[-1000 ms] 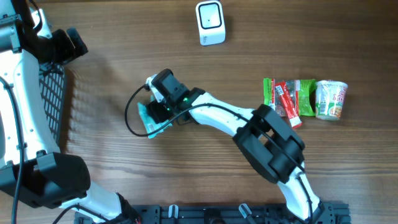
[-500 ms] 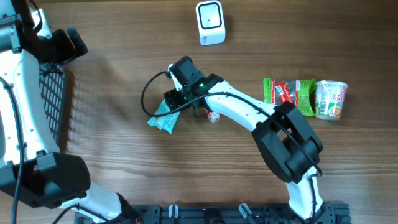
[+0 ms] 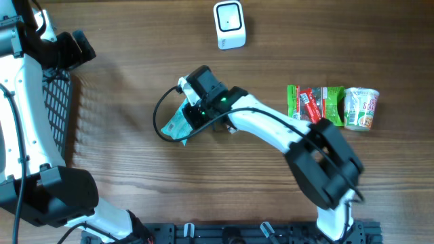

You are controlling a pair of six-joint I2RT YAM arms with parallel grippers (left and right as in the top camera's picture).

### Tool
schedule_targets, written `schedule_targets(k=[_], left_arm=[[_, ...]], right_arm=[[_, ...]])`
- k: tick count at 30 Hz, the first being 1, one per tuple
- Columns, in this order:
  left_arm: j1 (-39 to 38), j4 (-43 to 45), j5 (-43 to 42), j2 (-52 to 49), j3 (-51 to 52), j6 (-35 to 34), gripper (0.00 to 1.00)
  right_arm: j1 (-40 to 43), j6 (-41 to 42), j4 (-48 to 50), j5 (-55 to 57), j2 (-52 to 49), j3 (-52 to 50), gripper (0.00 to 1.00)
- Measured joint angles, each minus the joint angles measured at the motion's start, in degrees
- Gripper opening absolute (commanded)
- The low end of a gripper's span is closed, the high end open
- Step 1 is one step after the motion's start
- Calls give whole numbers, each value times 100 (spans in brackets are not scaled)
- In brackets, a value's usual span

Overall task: Scan the item barcode
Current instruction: 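Lift the mint packet with the right gripper to the barcode scanner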

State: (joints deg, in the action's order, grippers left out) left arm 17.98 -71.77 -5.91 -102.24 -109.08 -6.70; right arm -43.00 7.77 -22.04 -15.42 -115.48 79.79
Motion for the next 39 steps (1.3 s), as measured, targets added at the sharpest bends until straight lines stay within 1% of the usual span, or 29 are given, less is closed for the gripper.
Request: schedule_targets(k=[2, 4, 6, 10, 14, 17, 21, 28, 30, 31, 35, 39], left_arm=[[0, -2, 0, 0, 0, 0, 100], [0, -7, 0, 0, 0, 0, 100], [0, -2, 0, 0, 0, 0, 100], [0, -2, 0, 0, 0, 0, 100], [0, -2, 0, 0, 0, 0, 100], [0, -2, 0, 0, 0, 0, 100], [0, -2, 0, 0, 0, 0, 100], [0, -2, 0, 0, 0, 0, 100], [0, -2, 0, 0, 0, 0, 100], [0, -2, 0, 0, 0, 0, 100], [0, -2, 0, 0, 0, 0, 100], [0, -2, 0, 0, 0, 0, 100]], right_arm=[[9, -48, -195, -7, 758, -4, 4], [20, -61, -422, -26, 1252, -4, 4], [85, -61, -931, -48, 1587, -4, 4], [289, -35, -1491, -63, 1604, -4, 4], [577, 267, -1775, -66, 1633, -4, 4], [750, 422, -1779, -256, 1742, -4, 4], [743, 348, -1779, -861, 1757, -4, 4], [745, 192, -1781, -1246, 1757, -4, 4], [791, 61, -1781, -1351, 1757, -4, 4], [846, -129, -1786, -1445, 1757, -4, 4], [1169, -1141, -1888, -2188, 1794, -4, 4], [1829, -2448, -2675, -3060, 2103, -7, 4]])
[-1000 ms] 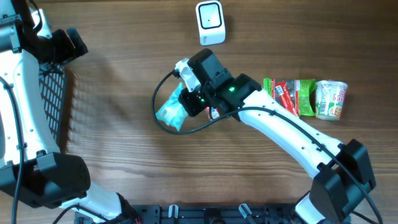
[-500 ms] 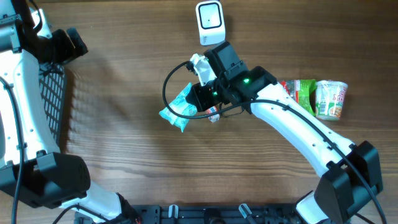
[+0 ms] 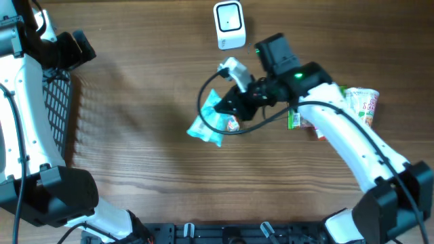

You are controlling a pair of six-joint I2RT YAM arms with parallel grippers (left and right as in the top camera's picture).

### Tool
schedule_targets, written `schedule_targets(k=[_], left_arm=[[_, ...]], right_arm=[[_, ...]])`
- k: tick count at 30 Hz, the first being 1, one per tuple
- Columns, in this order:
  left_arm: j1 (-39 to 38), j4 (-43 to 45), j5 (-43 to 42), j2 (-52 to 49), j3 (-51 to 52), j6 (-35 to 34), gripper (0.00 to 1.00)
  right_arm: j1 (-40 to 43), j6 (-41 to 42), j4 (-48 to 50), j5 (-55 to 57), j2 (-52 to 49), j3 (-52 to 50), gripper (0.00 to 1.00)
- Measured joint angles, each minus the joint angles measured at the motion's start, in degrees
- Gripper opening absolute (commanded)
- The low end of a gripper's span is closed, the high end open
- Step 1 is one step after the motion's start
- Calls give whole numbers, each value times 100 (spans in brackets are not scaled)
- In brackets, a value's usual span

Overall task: Scan the item barcode
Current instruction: 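Lift the mint packet with the right gripper to the barcode scanner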

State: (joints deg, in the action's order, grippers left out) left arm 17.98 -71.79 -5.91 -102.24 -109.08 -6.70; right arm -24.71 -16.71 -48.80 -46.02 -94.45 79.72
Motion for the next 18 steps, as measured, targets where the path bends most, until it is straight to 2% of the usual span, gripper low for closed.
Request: schedule_targets(k=[4, 7, 10, 14, 16, 18], left_arm=[[0, 0, 0, 0, 0, 0, 100], [0, 0, 2, 0, 0, 0, 100], [0, -7, -2, 0, 0, 0, 100], [0, 0, -2, 0, 2, 0, 100], [0, 0, -2, 0, 2, 0, 100], [0, 2, 0, 0, 2, 0, 100]], right_arm=[[516, -282, -291, -118, 170, 0, 4], [557, 103, -800, 841, 162, 236, 4], [557, 516, -1539, 2015, 157, 1884, 4], [557, 914, -2487, 3008, 101, 4177, 4], [544, 1137, -2319, 3499, -138, 5132, 4], [376, 1250, -1891, 4168, -385, 5283, 5]])
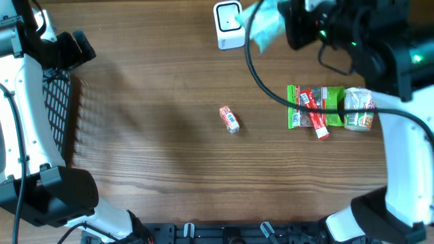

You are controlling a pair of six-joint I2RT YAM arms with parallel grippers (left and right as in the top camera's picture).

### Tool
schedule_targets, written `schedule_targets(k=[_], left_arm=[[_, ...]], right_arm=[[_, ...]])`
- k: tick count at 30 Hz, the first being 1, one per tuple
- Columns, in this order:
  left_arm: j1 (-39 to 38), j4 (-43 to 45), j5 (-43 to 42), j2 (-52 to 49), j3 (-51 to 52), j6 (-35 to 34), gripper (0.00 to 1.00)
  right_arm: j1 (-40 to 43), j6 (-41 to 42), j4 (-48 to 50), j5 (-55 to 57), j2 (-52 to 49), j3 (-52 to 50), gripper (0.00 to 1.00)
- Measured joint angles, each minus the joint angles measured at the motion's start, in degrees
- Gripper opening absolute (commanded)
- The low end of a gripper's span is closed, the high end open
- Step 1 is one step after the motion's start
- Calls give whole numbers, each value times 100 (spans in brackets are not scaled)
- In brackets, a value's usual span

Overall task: Scan the item barcode
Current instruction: 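Lift the mint packet with the right gripper to the barcode scanner, then place the mint packet beside the grouped items at right, release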

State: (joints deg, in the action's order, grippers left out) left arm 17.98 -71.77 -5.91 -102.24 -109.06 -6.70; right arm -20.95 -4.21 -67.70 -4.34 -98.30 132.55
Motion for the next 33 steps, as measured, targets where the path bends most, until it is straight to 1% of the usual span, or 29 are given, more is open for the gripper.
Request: schedule_targets(k=[2, 6, 8, 10, 12, 13, 15, 17, 18, 19, 20, 21, 23, 29, 33], left_arm=[[0, -2, 0, 0, 0, 0, 100], [0, 0, 0, 0, 0, 0, 100], [0, -2, 0, 0, 0, 0, 100], [0, -2, 0, 0, 0, 0, 100], [0, 4, 2, 0, 0, 0, 100], [0, -9, 0, 0, 0, 0, 100], [0, -11, 2, 0, 0, 0, 100], [0, 4, -2, 0, 0, 0, 100], [0, -11, -2, 0, 0, 0, 100], [0, -2, 0, 0, 0, 0, 100], [0, -2, 0, 0, 0, 0, 100], [0, -2, 2, 0, 0, 0, 100], [0, -2, 2, 0, 0, 0, 100], [0, -2, 0, 0, 0, 0, 100], [0, -2, 0, 0, 0, 0, 100]], right_arm=[[-291, 101, 114, 721, -330, 4, 4], [-942, 164, 568, 2258, -1504, -9, 4], [-1088, 162, 848, 2966, -2052, -9, 4], [-1167, 164, 1268, 3943, -2608, -9, 4], [-1241, -20, 1834, 4898, -3119, -22, 4], [-1281, -262, 2365, 5353, -3359, -26, 4], [-1414, -1244, 3788, 6249, -3853, -52, 4], [-1491, -2083, 5040, 6618, -4164, -74, 4], [-1513, -2433, 5390, 6725, -4277, -81, 4], [-1532, -2946, 5939, 6808, -4472, -76, 4], [-1545, -3316, 6192, 6878, -4605, -81, 4], [-1550, -3904, 6406, 6909, -4732, -81, 5], [-1550, -4572, 6679, 6953, -5036, -81, 4], [-1615, -5622, 6806, 6955, -5429, -85, 4], [-1641, -5901, 7232, 6961, -5436, -87, 4]])
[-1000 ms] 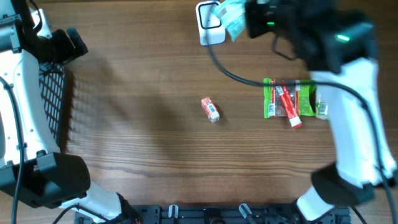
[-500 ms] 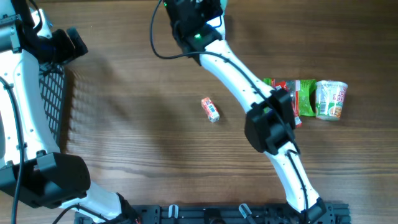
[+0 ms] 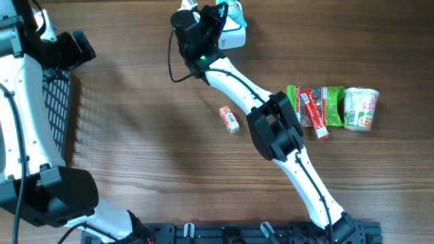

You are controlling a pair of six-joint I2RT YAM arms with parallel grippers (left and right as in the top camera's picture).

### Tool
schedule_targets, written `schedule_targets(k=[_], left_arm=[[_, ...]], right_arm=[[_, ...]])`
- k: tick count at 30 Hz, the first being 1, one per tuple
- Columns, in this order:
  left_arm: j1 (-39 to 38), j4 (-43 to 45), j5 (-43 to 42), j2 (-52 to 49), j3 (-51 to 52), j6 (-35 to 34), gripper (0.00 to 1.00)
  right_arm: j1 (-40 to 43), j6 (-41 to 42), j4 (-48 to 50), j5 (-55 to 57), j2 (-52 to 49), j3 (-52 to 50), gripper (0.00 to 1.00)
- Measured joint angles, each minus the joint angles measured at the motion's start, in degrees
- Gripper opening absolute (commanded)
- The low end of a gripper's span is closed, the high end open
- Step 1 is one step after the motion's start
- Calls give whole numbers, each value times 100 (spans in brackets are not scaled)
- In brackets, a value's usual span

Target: Scan the item barcode

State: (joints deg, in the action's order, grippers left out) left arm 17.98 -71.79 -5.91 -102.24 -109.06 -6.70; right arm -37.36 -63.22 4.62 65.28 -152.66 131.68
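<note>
My right gripper [image 3: 222,15] is at the table's far edge, right over the white barcode scanner [image 3: 236,39], most of which it hides. A bit of the pale teal packet [image 3: 234,8] shows at the fingers, so the gripper is shut on it. The packet's barcode side is hidden from the overhead view. My right arm [image 3: 237,74] stretches diagonally from the near right up to the scanner. My left gripper [image 3: 73,47] rests at the far left, away from all items; its fingers cannot be made out.
A small orange-and-white pack [image 3: 229,118] lies mid-table. At the right lie a green packet [image 3: 331,105], a red bar [image 3: 312,112] on it and a cup of noodles [image 3: 359,108]. A black mesh basket [image 3: 60,112] stands at the left.
My right gripper with the teal packet has moved left, from just right of the scanner to directly over it, and the wrist now points the other way. The left arm has not moved.
My right gripper was down on the teal packet mid-table. It then held the packet lifted beside the small orange pack. Later the packet was up at the far edge right of the scanner, and now it is over the scanner.
</note>
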Motion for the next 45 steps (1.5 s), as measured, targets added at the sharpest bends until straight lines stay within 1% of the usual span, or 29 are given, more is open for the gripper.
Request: schedule_targets(k=[2, 4, 5, 7, 8, 9, 11, 12, 14, 16, 17, 18, 20, 22, 24, 25, 26, 27, 28, 30, 33, 37, 38, 39, 41, 42, 43, 44, 45], left_arm=[[0, 0, 0, 0, 0, 0, 100], [0, 0, 0, 0, 0, 0, 100], [0, -2, 0, 0, 0, 0, 100], [0, -2, 2, 0, 0, 0, 100], [0, 2, 2, 0, 0, 0, 100], [0, -13, -2, 0, 0, 0, 100], [0, 2, 2, 0, 0, 0, 100], [0, -7, -2, 0, 0, 0, 100], [0, -11, -2, 0, 0, 0, 100], [0, -2, 0, 0, 0, 0, 100], [0, -2, 0, 0, 0, 0, 100], [0, 0, 0, 0, 0, 0, 100], [0, 0, -2, 0, 0, 0, 100], [0, -11, -2, 0, 0, 0, 100], [0, 0, -2, 0, 0, 0, 100], [0, 0, -2, 0, 0, 0, 100], [0, -13, -2, 0, 0, 0, 100], [0, -7, 0, 0, 0, 0, 100], [0, -2, 0, 0, 0, 0, 100], [0, 0, 0, 0, 0, 0, 100], [0, 0, 0, 0, 0, 0, 100], [0, 0, 0, 0, 0, 0, 100], [0, 0, 0, 0, 0, 0, 100], [0, 0, 0, 0, 0, 0, 100], [0, 0, 0, 0, 0, 0, 100], [0, 0, 0, 0, 0, 0, 100], [0, 2, 0, 0, 0, 0, 100], [0, 0, 0, 0, 0, 0, 100], [0, 2, 2, 0, 0, 0, 100]], right_arm=[[0, -13, 20, 22, 66, -2, 4], [0, 0, -74, 166, 369, -52, 4], [0, 39, -254, 264, 634, -66, 4], [-13, 356, -1246, 426, 1353, -72, 4], [-35, 813, -2317, 424, 1875, -46, 4], [-61, 1362, -3694, 151, 2356, 7, 4], [-85, 2347, -5689, -807, 2944, 63, 4], [-83, 3010, -6614, -1572, 3211, 66, 4], [15, 4028, -7954, -3060, 3434, 68, 4], [286, 4704, -9324, -4538, 3442, 7, 4], [476, 4959, -9615, -5143, 3442, -136, 4], [640, 5123, -9652, -5455, 3449, -345, 4], [999, 5372, -9632, -5932, 3445, -1176, 4], [1226, 5880, -9549, -5759, 3438, -1985, 4], [1591, 6653, -9547, -5027, 3438, -2894, 4], [1799, 6828, -9409, -4846, 3440, -3217, 4], [2009, 6940, -9254, -4697, 3438, -3504, 25], [2184, 6970, -9060, -4603, 3438, -3738, 64], [2330, 6964, -8883, -4527, 3438, -3904, 100], [2531, 6966, -8618, -4391, 3438, -4085, 100], [2702, 7119, -8771, -4009, 3438, -4013, 100], [2717, 7152, -8835, -3952, 3539, -3213, 100], [2684, 7071, -8778, -4199, 3674, -2986, 100], [2610, 6911, -8638, -4684, 3895, -2811, 100], [2439, 6642, -8467, -5836, 4266, -2695, 100], [2374, 6566, -8323, -6596, 4360, -2684, 100], [2288, 6505, -8150, -7493, 4387, -2686, 69], [2243, 6476, -8026, -8076, 4387, -2704, 45], [2205, 6485, -7912, -8452, 4387, -2734, 31]])
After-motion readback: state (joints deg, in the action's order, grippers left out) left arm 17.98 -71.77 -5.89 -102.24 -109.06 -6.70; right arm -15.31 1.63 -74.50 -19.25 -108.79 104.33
